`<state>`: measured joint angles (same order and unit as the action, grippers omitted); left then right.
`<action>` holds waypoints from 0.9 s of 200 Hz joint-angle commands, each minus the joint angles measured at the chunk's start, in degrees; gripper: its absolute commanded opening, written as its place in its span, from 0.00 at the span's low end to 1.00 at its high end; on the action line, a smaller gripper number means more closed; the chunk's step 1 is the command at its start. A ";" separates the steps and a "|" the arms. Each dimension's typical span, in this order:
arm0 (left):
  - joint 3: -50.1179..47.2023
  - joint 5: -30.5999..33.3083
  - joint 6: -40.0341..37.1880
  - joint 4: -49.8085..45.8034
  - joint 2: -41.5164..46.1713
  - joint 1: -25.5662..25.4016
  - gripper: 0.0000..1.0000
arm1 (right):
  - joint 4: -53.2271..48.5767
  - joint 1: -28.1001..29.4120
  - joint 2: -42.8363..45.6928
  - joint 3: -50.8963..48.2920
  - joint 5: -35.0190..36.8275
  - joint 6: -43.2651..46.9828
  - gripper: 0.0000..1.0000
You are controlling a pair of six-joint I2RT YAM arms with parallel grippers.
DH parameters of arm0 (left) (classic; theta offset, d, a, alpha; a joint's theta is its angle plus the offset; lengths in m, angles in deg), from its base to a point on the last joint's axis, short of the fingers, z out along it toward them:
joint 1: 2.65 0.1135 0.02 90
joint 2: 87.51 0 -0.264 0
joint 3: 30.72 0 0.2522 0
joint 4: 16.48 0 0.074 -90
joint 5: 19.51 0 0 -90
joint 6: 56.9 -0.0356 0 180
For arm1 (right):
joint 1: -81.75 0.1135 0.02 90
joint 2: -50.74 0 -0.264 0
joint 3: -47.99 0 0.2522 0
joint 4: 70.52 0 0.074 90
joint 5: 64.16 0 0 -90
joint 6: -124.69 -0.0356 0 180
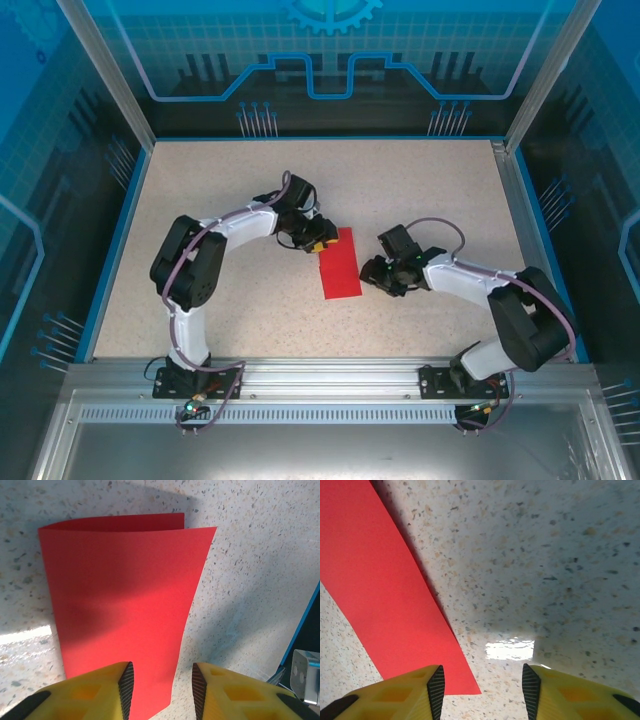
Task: Fold a paper plane with a square sheet of paper (pick it up from the middle)
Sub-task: Third fold the triangle at the center of the table.
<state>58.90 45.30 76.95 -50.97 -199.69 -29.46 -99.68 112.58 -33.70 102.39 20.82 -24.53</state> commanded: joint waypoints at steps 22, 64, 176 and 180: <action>2.53 -2.11 -1.39 -1.90 -2.90 -0.43 0.39 | 0.19 1.57 -2.62 3.68 -2.54 1.64 0.49; 2.10 -1.78 -1.50 -1.77 -5.29 -0.33 0.39 | -1.36 2.98 -4.84 5.59 -3.06 1.98 0.49; -1.44 -0.91 -1.73 -1.69 -6.82 -0.22 0.37 | -2.31 4.63 -5.47 5.48 -2.63 0.55 0.50; -1.57 -0.84 -1.75 -1.69 -6.71 -0.24 0.38 | -2.47 4.75 -5.47 5.43 -2.58 0.52 0.50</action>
<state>59.34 45.02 76.41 -50.58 -205.70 -29.43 -100.83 116.27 -38.45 107.05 18.92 -23.39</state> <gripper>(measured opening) 0.376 0.497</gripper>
